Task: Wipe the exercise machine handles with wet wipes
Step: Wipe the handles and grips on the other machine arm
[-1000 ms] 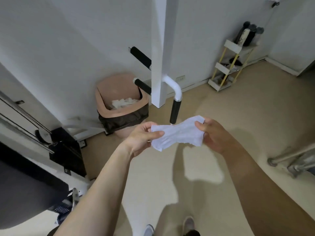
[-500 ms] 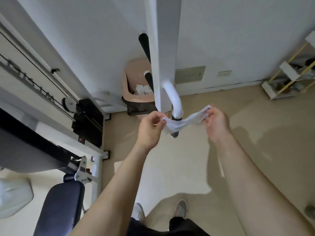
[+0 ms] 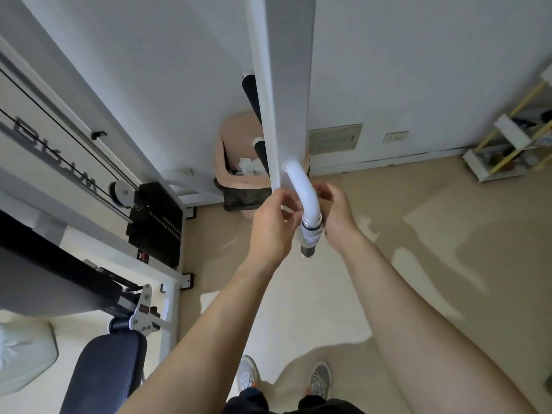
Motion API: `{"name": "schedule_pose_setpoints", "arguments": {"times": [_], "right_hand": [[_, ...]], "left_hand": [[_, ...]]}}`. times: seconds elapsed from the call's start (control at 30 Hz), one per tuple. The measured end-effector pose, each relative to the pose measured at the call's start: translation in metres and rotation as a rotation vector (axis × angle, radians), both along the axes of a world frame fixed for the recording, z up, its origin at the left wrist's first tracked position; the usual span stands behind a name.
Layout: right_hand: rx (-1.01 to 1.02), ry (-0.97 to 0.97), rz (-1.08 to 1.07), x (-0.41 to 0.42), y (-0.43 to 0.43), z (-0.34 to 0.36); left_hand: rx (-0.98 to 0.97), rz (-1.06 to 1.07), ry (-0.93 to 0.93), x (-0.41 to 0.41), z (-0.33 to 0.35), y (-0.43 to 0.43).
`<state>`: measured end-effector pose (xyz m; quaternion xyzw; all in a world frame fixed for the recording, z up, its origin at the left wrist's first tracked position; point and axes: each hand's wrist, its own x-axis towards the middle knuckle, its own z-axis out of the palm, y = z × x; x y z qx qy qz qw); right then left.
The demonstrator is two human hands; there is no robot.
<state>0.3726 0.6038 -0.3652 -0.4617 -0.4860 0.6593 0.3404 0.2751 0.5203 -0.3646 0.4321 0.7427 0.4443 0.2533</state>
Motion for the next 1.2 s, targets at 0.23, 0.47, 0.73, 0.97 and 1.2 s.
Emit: {"name": "schedule_pose_setpoints", "arguments": {"times": [0.23, 0.47, 0.73, 0.97, 1.2], "right_hand": [[-0.234, 0.047, 0.014, 0.004, -0.006, 0.002], [-0.305, 0.187, 0.029, 0.016, -0.016, -0.009], [-0.246, 0.442, 0.023, 0.024, -0.038, -0.023], [-0.082, 0.383, 0.193, 0.041, -0.056, -0.036], [0.172, 0.115, 0.456, 0.056, -0.055, -0.04]], "left_hand": [[-0.059, 0.034, 0.046, 0.006, 0.007, -0.003], [-0.015, 0.085, 0.006, -0.004, 0.006, -0.012], [-0.008, 0.04, -0.184, -0.017, 0.0, -0.052], [-0.047, -0.028, -0.046, 0.025, 0.004, -0.061], [-0.091, -0.215, -0.238, 0.018, 0.02, -0.064]]}}
